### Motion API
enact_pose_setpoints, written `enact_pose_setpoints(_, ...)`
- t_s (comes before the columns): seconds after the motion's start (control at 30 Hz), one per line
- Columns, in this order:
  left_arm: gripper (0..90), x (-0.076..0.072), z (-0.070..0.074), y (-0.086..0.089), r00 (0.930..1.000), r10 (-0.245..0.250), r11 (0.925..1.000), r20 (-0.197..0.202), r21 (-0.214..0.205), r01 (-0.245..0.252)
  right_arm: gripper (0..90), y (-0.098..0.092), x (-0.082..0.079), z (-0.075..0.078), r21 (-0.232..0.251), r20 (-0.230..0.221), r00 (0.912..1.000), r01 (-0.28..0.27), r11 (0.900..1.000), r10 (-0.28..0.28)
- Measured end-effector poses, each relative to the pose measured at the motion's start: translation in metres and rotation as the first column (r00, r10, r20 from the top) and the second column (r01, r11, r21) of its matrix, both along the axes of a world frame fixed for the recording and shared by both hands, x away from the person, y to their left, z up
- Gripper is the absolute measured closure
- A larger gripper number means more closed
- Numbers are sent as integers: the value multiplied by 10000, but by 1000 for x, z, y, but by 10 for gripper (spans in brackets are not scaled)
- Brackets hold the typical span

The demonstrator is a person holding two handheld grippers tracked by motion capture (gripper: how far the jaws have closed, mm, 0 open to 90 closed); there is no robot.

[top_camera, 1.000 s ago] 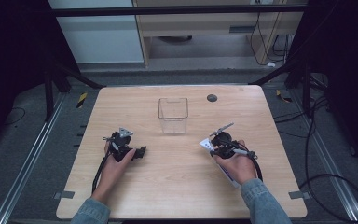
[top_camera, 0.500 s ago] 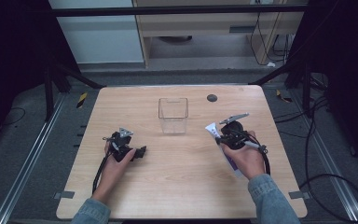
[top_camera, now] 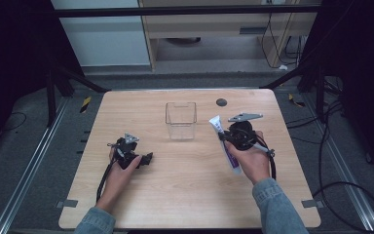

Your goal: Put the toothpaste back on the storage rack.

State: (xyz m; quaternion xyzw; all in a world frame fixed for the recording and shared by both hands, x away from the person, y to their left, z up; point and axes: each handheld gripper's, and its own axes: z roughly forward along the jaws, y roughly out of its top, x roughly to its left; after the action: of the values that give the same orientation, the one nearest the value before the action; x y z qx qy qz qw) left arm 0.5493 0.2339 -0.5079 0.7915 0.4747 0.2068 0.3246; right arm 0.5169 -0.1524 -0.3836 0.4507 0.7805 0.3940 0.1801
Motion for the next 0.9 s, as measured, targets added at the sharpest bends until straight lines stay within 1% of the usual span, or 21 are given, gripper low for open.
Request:
enact_pose_setpoints(0.03, 0, 0, 0, 0, 10000, 2, 10000, 5, -4, -2, 800, 2, 1, 1, 140, 20, 10000, 28, 9999, -28)
enact_pose_setpoints(0.07, 0, 0, 0, 0, 10000, 2, 10000, 5, -4, -2, 800, 2, 1, 1, 140, 20, 10000, 28, 9999, -28)
enact_pose_setpoints(0.1, 0, 0, 0, 0, 10000, 3, 10000, 3, -6, -3, 800, 4, 3, 2, 224, 142, 9999, 56, 9997, -59)
enact_pose_setpoints(0.17, 0, 0, 0, 0, 10000, 2, 10000, 2, -8, -2, 800, 5, 4, 2, 218, 186, 9998, 55, 9997, -59)
enact_pose_setpoints(0.23, 0, 0, 0, 0, 10000, 3, 10000, 2, -6, -3, 800, 9, 6, 5, 283, 270, 9996, 89, 9996, -97)
enact_pose_setpoints(0.33, 0, 0, 0, 0, 10000, 3, 10000, 2, -4, -3, 800, 10, 8, 8, 354, 395, 9991, 114, 9993, -128)
enact_pose_setpoints(0.37, 0, 0, 0, 0, 10000, 1, 10000, 1, -1, -1, 800, 11, 9, 13, 389, 520, 9985, 154, 9991, -174)
enact_pose_setpoints(0.4, 0, 0, 0, 0, 10000, 1, 10000, 1, -1, -1, 800, 11, 9, 13, 389, 520, 9985, 154, 9991, -174)
enact_pose_setpoints(0.57, 0, 0, 0, 0, 10000, 2, 10000, 2, 0, -2, 800, 12, 13, 20, 676, 720, 9973, 108, 9977, -157)
enact_pose_setpoints(0.6, 0, 0, 0, 0, 10000, 0, 10000, 3, 3, 0, 800, 12, 14, 22, 887, 831, 9965, -8, 9961, -66)
enact_pose_setpoints(0.67, 0, 0, 0, 0, 10000, -1, 10000, 1, 3, 1, 800, 11, 15, 23, 1097, 895, 9959, -7, 9940, -92)
enact_pose_setpoints(0.77, 0, 0, 0, 0, 10000, 0, 10000, 5, 2, 0, 800, 12, 17, 24, 1113, 1067, 9941, 61, 9938, -181)
enact_pose_setpoints(0.8, 0, 0, 0, 0, 10000, 0, 10000, 2, 2, 0, 800, 13, 17, 25, 1216, 1047, 9942, 109, 9925, -238)
enact_pose_setpoints(0.9, 0, 0, 0, 0, 10000, 0, 10000, 3, 2, 0, 800, 16, 18, 27, 1303, 1211, 9922, 131, 9914, -290)
